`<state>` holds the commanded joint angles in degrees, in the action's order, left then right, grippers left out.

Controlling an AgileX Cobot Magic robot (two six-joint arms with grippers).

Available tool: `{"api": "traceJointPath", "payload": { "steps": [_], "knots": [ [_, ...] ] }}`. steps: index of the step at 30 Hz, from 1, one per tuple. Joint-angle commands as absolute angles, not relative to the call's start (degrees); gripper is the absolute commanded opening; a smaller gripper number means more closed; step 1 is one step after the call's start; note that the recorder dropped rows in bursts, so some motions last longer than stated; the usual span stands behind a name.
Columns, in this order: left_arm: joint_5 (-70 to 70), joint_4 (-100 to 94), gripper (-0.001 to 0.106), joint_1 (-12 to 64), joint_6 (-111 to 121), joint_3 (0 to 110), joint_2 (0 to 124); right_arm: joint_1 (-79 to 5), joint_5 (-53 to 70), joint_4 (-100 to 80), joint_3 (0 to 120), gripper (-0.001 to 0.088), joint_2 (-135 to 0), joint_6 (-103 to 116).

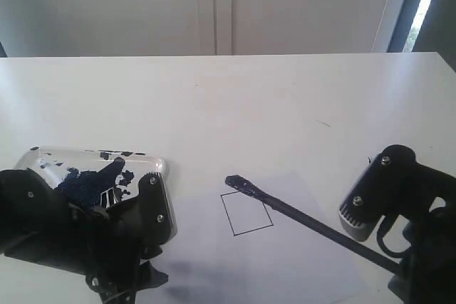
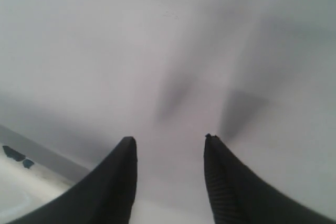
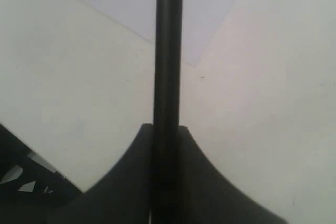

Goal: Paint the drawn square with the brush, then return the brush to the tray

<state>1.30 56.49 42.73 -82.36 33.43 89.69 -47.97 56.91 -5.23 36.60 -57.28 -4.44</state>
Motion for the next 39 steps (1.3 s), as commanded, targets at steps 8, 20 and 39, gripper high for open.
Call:
{"api": "traceJointPath", "payload": {
  "steps": [8, 20, 39],
  "knots": [
    [1.65, 56.49, 0.055, 42.73, -81.74, 33.43, 89.69, -47.97, 56.23, -5.23, 36.60, 0.0000, -57.28, -4.44],
    [-1.87, 56.49, 0.054, 46.01, -82.70, 33.43, 92.56, -47.97, 55.27, -5.23, 36.60, 0.0000, -57.28, -4.44],
    [1.72, 56.91, 0.054, 45.88, -75.64, 33.43, 92.68, -47.97, 57.83, -5.23, 36.60, 0.0000, -58.15, -2.85]
  ]
}}
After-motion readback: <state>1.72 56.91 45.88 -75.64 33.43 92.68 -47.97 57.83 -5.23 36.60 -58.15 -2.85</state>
